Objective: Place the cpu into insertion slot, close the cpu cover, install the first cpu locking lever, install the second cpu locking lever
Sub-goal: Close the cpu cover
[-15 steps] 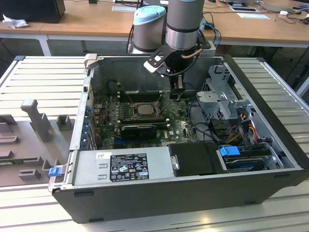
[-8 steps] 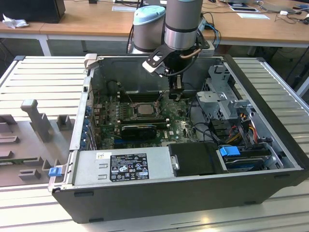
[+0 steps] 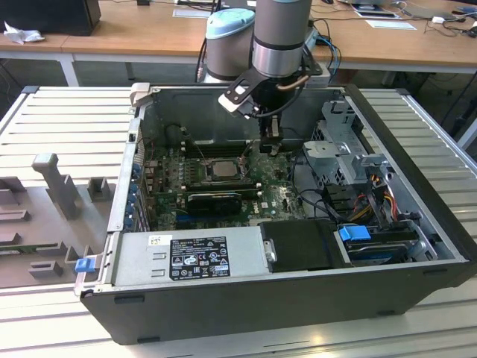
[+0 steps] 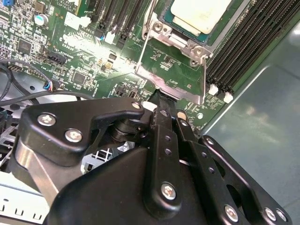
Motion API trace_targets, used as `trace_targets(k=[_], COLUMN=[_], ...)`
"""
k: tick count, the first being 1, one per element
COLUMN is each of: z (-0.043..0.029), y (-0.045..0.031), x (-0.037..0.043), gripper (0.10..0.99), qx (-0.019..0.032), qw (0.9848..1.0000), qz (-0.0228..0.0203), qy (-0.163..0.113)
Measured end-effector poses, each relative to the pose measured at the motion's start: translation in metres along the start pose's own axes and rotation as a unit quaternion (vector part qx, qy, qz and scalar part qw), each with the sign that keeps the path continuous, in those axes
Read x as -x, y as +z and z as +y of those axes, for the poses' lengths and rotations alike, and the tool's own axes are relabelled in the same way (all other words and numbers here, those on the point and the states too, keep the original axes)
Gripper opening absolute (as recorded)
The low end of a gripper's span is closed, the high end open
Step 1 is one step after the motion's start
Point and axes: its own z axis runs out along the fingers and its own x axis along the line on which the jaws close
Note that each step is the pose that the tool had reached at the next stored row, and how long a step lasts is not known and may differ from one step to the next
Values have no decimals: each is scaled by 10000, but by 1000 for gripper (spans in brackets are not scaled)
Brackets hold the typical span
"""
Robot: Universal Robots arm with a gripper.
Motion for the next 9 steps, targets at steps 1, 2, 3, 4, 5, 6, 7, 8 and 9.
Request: trace_targets(k=[1,2,3,4,5,6,7,8,9], z=[-4,-9,-15,-19,-25,-31,-38,-42,-47], y=[0,-1,-1,-1,-1,-2,-2,-2,-3], x=[0,0,0,0,1,1,1,1,1], gripper=[106,106,106,106,106,106,106,106,106], qx=[0,0,0,0,0,0,0,0,0], qw=[10000,10000,10000,10000,10000,10000,10000,10000,10000], qz=[0,0,0,0,0,0,0,0,0], qy=[0,0,0,0,-1,0,0,0,0])
